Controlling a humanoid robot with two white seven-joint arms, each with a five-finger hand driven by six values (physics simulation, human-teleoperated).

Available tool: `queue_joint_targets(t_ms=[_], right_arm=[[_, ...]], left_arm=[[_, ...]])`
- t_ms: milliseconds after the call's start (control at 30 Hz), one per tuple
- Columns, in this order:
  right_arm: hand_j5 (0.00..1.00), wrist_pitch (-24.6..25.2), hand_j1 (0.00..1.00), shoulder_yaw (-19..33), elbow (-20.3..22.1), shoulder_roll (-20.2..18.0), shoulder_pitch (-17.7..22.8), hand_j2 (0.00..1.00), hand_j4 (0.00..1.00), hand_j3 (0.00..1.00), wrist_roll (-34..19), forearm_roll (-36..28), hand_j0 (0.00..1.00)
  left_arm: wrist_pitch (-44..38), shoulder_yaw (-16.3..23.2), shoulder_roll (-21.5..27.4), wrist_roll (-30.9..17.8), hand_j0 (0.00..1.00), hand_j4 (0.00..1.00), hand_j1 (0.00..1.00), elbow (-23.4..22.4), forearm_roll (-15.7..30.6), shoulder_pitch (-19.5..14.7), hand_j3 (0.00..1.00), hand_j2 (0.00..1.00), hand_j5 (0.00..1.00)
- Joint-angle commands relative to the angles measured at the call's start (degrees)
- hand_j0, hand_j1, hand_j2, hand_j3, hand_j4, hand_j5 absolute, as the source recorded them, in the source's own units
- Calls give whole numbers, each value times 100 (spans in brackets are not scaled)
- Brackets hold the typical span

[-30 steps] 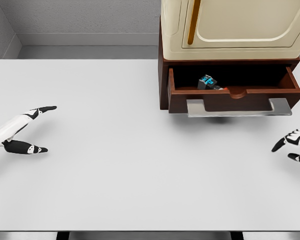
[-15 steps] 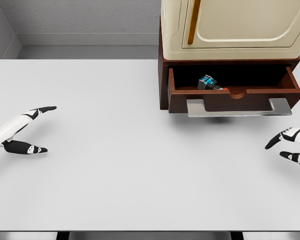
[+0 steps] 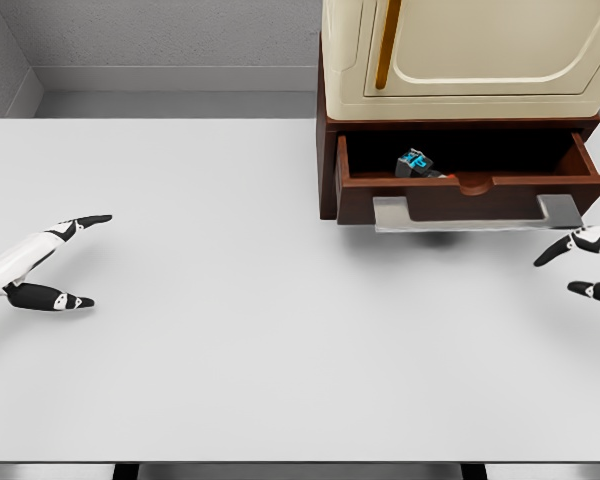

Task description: Put the switch into the drawer with left arm, and close the drawer with right arm

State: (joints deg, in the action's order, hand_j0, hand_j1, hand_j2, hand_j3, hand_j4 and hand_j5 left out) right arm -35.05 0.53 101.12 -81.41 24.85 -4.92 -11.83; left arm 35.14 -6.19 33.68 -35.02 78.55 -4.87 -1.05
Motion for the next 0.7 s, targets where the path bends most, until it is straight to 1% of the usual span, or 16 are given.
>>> queue_joint_targets(t_ms=[0,67,167,333,667], right_arm=[[69,5,69,9,4,12,-7,69,69,69,0,23,69],[69,5,69,9,4,47,-24,69,69,69,0,32,69],[68,5,68,9,4,47,-191,68,68,68,8,23,68],[66,5,66,9,4,55,-358,66,66,66,0,23,66],[66,5,66,9,4,64,-455,66,66,66,0,67,66]], left_arm=[[-14,3,7,2,100,100,100,3,48,0,100,100,100],[-14,-5,7,2,100,100,100,-6,48,0,100,100,100],[-14,-5,-1,2,100,100,100,20,57,0,100,100,100],[-14,-5,7,2,100,100,100,3,56,0,100,100,100],[-14,3,7,2,100,100,100,3,48,0,100,100,100]])
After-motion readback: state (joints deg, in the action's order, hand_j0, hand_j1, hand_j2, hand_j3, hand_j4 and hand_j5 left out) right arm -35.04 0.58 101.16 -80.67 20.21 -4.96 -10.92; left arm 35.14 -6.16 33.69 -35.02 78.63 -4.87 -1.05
